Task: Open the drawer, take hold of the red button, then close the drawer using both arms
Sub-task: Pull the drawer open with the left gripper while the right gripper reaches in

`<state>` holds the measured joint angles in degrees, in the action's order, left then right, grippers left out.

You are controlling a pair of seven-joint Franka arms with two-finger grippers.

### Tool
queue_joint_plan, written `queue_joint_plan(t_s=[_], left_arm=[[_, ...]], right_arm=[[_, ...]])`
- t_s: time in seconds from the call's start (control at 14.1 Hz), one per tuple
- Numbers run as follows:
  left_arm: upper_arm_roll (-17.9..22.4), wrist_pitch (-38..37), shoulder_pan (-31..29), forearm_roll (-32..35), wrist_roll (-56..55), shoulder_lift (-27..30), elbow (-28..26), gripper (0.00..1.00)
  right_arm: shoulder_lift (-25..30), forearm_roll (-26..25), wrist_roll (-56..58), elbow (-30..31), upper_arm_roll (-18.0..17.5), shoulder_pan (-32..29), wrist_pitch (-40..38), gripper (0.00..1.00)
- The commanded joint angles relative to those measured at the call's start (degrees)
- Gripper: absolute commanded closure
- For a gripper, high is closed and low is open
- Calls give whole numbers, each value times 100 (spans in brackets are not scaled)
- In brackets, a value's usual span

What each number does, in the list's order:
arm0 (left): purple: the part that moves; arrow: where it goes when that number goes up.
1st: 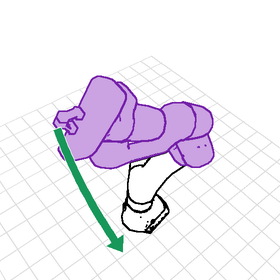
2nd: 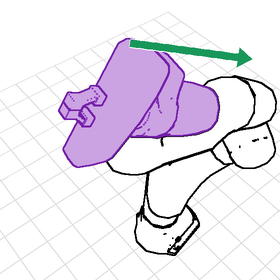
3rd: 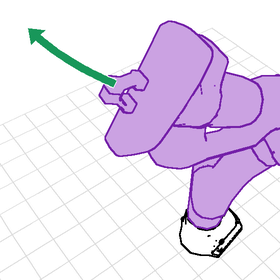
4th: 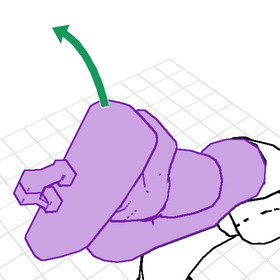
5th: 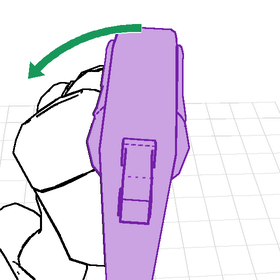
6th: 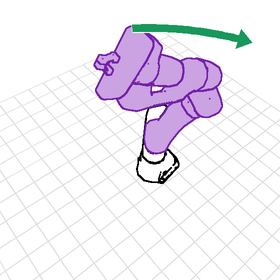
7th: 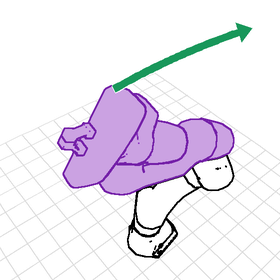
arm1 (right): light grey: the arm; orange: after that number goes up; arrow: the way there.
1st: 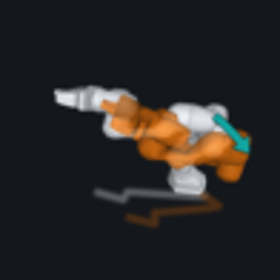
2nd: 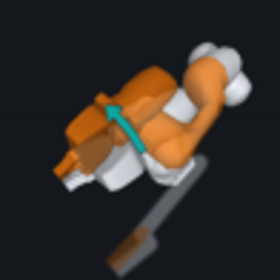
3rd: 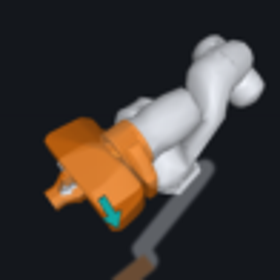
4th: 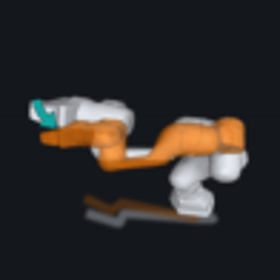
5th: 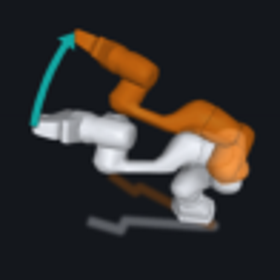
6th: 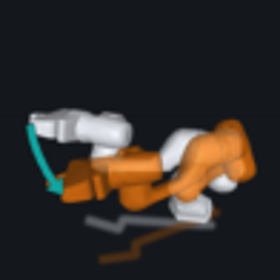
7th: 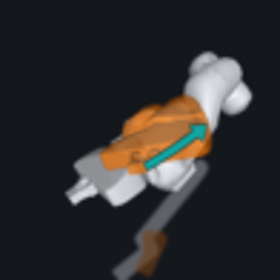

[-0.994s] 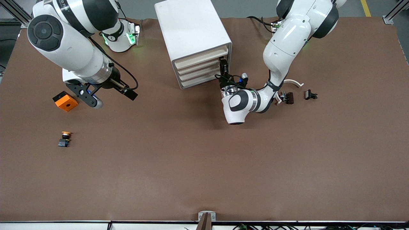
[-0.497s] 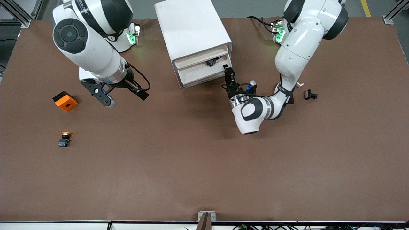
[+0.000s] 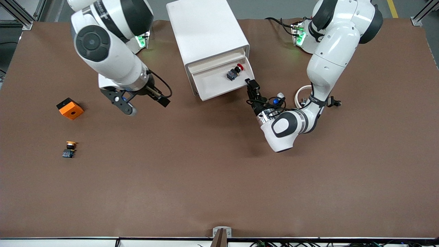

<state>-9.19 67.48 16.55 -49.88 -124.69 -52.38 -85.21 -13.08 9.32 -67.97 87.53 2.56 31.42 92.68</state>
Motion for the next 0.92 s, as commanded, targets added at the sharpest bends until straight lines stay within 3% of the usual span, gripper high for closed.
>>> queue_joint_plan(t_s=[0.0, 0.35, 0.43, 0.5, 0.57, 0.64, 0.71, 0.78, 0.85], left_arm=[[-22, -156, -257, -347, 14, 167, 101, 93], [-22, -139, -398, -347, 58, 167, 110, 90], [-13, -139, -398, -338, 58, 167, 101, 85], [-13, -139, -398, -338, 58, 158, 101, 75], [-13, -130, -389, -321, 67, 158, 101, 58], [-4, -87, -372, -303, 67, 149, 101, 38], [-4, -60, -371, -277, 67, 149, 101, 7], [4, -42, -363, -242, 67, 149, 101, 0], [13, -25, -363, -224, 67, 158, 101, 0]], right_arm=[[-195, 193, -128, -254, 51, 372, -57, 0], [-932, 167, -1033, -1008, 51, 1118, 75, 0], [-985, 149, -1173, -1071, 60, 1251, 110, 0], [-1012, 175, -1270, -1080, 51, 1322, 249, 0], [-1038, 176, -1288, -1080, 51, 1427, 338, 0], [-1082, 141, -1297, -1080, 60, 1602, 365, 0], [-1109, 123, -1376, -1080, 69, 1673, 408, 0], [-1161, 36, -1516, -1071, 69, 1831, 539, 0], [-1179, -87, -1648, -1071, 60, 1963, 610, 0]])
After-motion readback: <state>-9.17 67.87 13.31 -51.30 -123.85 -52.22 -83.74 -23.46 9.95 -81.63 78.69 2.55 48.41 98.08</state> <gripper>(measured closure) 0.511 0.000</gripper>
